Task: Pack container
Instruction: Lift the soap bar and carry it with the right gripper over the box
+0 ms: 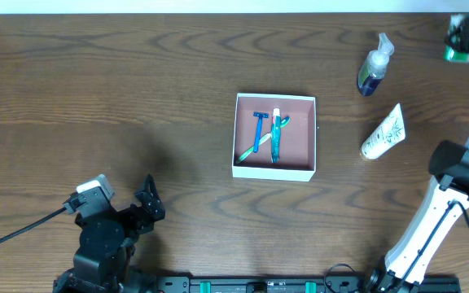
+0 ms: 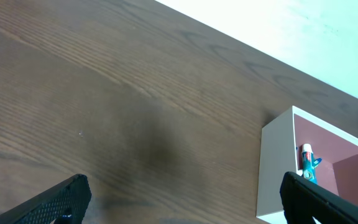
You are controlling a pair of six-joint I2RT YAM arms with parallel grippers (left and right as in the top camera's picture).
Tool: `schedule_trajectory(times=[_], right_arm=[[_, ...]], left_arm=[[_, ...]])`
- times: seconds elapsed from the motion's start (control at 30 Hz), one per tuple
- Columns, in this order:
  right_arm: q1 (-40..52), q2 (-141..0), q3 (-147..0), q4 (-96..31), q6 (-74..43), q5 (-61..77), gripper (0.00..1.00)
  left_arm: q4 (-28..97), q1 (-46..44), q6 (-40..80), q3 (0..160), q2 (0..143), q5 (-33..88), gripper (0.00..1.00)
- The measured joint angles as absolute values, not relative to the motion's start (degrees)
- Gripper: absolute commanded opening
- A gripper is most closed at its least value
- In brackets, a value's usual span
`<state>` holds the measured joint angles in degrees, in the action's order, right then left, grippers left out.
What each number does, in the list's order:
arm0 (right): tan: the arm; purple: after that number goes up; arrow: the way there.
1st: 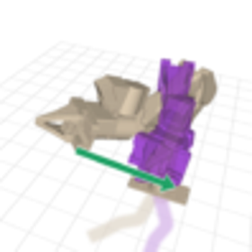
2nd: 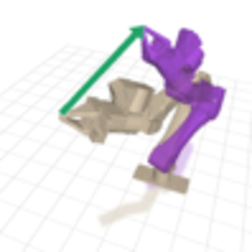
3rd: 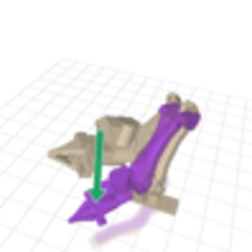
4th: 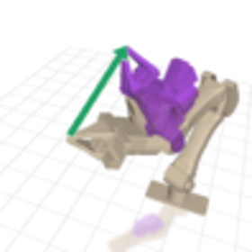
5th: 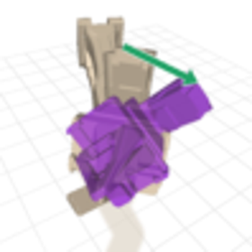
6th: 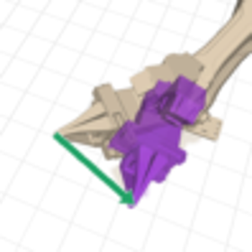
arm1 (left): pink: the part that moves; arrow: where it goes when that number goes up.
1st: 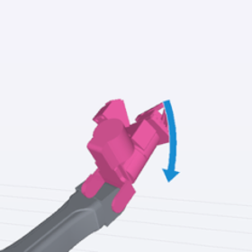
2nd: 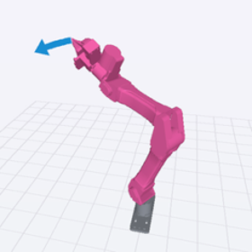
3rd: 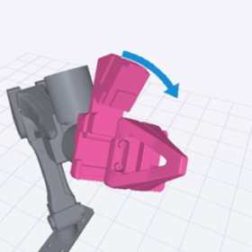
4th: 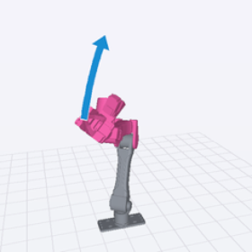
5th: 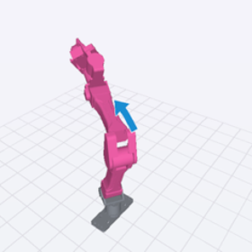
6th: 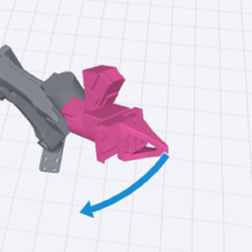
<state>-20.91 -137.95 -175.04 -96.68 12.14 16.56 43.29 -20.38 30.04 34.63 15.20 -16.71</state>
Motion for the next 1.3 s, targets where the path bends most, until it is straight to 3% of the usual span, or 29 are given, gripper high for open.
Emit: schedule_trajectory(times=[0.33,0.63,1.03,1.3], right_arm=[[0.5,-124.3,-178.5,-97.1,0.3,9.5,0.3],[17.4,-123.0,-174.7,-97.2,-13.3,-3.1,0.31],[24.9,-123.2,-150.6,-97.0,-26.9,-7.2,0.39],[29.5,-123.4,-136.9,-91.0,-34.2,-10.0,0.28]], left_arm=[[43.3,-20.4,30.1,34.6,15.2,-16.7,0.98],[43.3,-20.4,30.0,34.6,15.2,-16.7,0.98],[43.3,-20.4,30.0,34.6,15.2,-16.7,0.98],[43.3,-20.4,30.0,34.6,15.2,-16.7,0.98]])
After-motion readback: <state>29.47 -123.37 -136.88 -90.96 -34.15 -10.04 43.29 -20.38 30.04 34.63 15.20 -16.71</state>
